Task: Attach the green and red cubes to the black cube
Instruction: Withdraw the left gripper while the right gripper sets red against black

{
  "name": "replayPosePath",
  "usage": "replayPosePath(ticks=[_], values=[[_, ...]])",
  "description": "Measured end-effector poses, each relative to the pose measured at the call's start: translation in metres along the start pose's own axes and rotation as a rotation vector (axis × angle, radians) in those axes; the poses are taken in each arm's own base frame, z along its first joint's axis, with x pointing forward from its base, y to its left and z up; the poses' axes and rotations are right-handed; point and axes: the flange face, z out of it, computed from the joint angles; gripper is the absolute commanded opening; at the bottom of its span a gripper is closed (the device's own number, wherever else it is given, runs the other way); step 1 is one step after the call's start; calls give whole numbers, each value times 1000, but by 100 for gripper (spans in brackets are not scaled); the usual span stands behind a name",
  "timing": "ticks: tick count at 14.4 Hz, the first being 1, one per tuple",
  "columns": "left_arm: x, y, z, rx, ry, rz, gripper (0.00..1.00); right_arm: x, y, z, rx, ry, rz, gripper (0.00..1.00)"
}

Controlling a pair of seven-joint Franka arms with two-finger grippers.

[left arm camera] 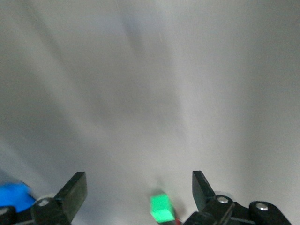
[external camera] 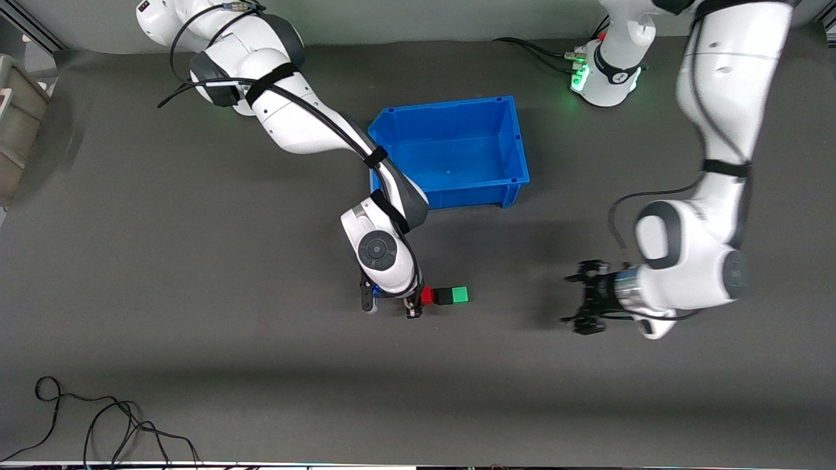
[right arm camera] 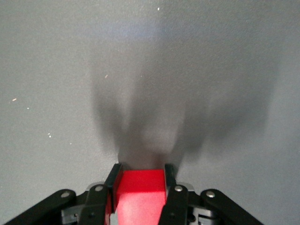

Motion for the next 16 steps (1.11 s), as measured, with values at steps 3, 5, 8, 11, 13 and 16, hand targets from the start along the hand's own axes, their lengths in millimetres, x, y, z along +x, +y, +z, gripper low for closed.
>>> replayPosePath(ticks=[3,5,8,11,13,16], values=[[40,-23,-51,64,46,159,100,-1,0,0,1,-1,3,0],[55,-39,-87,106,75,281,100,-1,0,0,1,-1,3,40],[53,-61,-142,157,97,449,100,-1,0,-1,3,-2,3,88],[33,-75,-186,188,128,555,100,-1,-2,-3,8,-5,4,89],[18,-81,-205,188,135,605,100,-1,-3,-4,9,-6,5,89],[-2,-90,-232,224,164,807,100,-1,-4,-5,11,-7,6,88]])
